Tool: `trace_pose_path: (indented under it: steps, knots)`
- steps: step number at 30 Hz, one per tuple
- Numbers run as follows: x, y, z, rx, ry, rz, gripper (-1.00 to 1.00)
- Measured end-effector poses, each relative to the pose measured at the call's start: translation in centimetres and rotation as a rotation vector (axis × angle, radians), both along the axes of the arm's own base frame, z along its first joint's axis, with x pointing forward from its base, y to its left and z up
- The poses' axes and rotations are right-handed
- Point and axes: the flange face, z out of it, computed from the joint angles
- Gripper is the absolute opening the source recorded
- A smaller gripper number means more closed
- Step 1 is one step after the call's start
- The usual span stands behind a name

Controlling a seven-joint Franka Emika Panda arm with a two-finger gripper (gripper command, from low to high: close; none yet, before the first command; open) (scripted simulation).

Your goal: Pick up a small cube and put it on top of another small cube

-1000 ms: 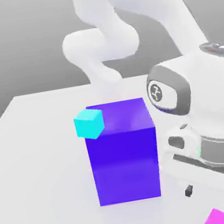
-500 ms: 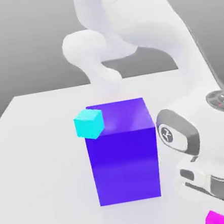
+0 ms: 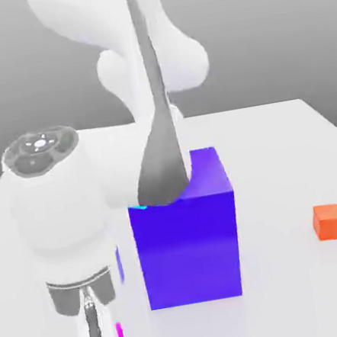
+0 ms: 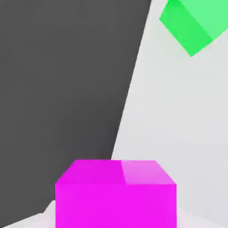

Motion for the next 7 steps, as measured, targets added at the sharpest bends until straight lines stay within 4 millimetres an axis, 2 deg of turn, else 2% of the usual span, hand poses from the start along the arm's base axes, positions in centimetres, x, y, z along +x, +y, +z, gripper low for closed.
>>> trace_pose_path:
  steps: [1, 3, 4, 7]
  knots:
    - [-0.7, -2.5, -0.4, 0.001, -0.002, -0.047, -1.00]
    - [-1.9, -6.7, -3.1, 0.004, -0.005, -0.126, -1.00]
    - [-2.2, -7.6, -4.3, 0.004, -0.005, -0.142, 1.00]
    - [-2.2, -7.6, -4.3, 0.004, -0.005, -0.142, 1.00]
